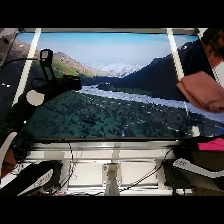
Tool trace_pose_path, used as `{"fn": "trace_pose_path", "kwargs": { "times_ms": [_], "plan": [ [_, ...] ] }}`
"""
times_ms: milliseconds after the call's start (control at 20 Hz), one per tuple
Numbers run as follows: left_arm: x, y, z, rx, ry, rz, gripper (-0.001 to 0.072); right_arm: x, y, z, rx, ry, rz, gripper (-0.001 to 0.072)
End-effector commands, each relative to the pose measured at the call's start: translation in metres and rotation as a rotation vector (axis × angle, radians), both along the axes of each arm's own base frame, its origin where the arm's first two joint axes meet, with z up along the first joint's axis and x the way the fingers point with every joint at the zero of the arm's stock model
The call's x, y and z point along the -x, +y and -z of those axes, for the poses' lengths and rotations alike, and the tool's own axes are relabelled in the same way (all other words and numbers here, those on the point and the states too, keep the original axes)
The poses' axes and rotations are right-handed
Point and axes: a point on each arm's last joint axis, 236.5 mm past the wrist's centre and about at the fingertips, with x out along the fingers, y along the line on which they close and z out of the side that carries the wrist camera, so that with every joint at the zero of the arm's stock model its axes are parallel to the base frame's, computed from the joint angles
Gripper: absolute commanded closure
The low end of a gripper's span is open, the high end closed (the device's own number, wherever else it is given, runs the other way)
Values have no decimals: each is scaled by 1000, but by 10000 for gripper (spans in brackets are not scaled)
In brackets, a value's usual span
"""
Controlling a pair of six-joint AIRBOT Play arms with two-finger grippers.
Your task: Fold the clothes and pants, and hang the long-sleeved shirts on hangers.
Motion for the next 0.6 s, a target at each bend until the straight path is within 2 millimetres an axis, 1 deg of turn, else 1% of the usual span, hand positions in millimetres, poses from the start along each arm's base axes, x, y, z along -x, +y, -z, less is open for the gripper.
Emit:
{"fn": "trace_pose_path", "kwargs": {
  "times_ms": [0,50,100,150,200,300,350,400,500,550],
  "plan": [
    [-4,7,-4,-16,-27,-15,690,67,-6,22,-99,153,168,698],
    [-4,7,-4,-16,-27,-16,690,67,-6,23,-87,162,132,642],
    [-4,7,-4,-16,-27,-15,690,67,-6,23,-83,166,113,376],
    [-4,7,-4,-16,-27,-16,690,65,-4,22,-90,161,112,71],
    [-4,7,-4,-16,-27,-15,690,64,-3,22,-93,158,106,12],
    [-4,7,-4,-16,-27,-16,690,65,-2,23,-93,162,95,15],
    [-4,7,-4,-16,-27,-16,690,64,-4,21,-80,161,79,32],
    [-4,7,-4,-16,-27,-15,690,60,-9,17,-38,156,35,33],
    [-4,7,-4,-16,-27,-16,690,50,-23,0,81,135,-77,33],
    [-4,7,-4,-16,-27,-16,690,40,-30,-15,133,93,-101,34]
  ]
}}
